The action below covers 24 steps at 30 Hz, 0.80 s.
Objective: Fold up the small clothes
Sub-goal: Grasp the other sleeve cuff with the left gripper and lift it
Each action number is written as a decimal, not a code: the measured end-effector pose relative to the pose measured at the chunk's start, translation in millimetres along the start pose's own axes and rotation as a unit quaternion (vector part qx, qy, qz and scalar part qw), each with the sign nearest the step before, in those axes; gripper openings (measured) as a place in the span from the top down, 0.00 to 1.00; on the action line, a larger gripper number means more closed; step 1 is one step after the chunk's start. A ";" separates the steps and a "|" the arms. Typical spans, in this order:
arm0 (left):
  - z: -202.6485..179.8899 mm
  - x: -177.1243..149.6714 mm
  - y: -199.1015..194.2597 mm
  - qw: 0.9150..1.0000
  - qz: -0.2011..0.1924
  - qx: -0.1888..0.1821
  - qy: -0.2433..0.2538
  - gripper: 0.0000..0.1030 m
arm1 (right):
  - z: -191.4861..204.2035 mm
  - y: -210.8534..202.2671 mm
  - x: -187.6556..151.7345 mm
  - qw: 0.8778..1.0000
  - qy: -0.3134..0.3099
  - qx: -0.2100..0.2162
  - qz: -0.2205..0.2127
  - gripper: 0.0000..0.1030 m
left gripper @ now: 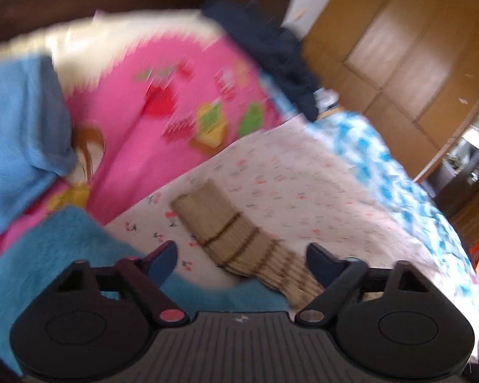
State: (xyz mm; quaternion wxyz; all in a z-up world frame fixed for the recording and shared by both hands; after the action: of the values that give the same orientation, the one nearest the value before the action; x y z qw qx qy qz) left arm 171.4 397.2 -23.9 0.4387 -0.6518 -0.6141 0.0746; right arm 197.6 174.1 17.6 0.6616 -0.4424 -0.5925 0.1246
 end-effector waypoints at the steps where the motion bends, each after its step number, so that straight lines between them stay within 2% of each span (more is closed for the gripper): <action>1: 6.3 2.3 14.3 1.000 0.016 0.008 -0.020 0.34 | 0.2 -0.7 -5.7 1.000 0.003 0.000 0.000 0.81; 2: 13.1 4.4 29.4 0.998 0.032 0.013 -0.045 0.44 | -0.1 -1.5 -12.6 1.000 0.010 0.001 -0.001 0.81; 4: 19.2 5.0 46.4 0.996 0.043 0.010 -0.077 0.51 | -2.7 -2.0 -25.7 1.000 0.028 0.010 0.001 0.81; 9: 20.4 6.8 67.0 0.993 0.032 0.006 -0.110 0.51 | -12.3 0.0 -52.4 0.997 0.075 0.027 0.005 0.80; 12: 25.9 8.5 85.3 0.988 0.054 0.012 -0.143 0.51 | -16.7 0.0 -62.7 0.995 0.097 0.035 0.007 0.79; 17: 25.8 6.8 76.6 0.989 0.026 0.038 -0.137 0.51 | -24.1 -7.3 -71.3 0.992 0.117 0.039 -0.004 0.79; 19: 27.7 7.0 81.0 0.988 0.029 0.048 -0.144 0.50 | -26.0 -8.4 -73.4 0.992 0.122 0.040 -0.006 0.79; 21: 26.4 7.3 84.6 0.988 0.021 0.052 -0.146 0.45 | -26.5 -10.3 -75.1 0.991 0.128 0.041 -0.009 0.79; 23: 22.9 7.9 91.6 0.988 0.019 0.044 -0.147 0.28 | -27.2 -12.4 -75.5 0.991 0.130 0.042 -0.011 0.79; 24: 22.2 8.5 94.7 0.987 0.016 0.041 -0.152 0.26 | -27.4 -13.7 -76.0 0.991 0.130 0.040 -0.012 0.79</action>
State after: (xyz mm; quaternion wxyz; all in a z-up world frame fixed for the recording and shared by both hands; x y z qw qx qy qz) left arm 228.9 428.4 -96.4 0.3653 -0.6243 -0.6595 0.2045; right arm 196.9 101.8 -21.0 0.7519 -0.4203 -0.5013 0.0817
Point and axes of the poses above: each gripper's, at about its wrist camera, not at the fingertips, and y roughly the way its jaws point, z to its left, x to its top, the point moved 7 cm from there along y, roughly the way its jaws point, and after that the axes turned 15 degrees about -y, right-handed, at the moved point
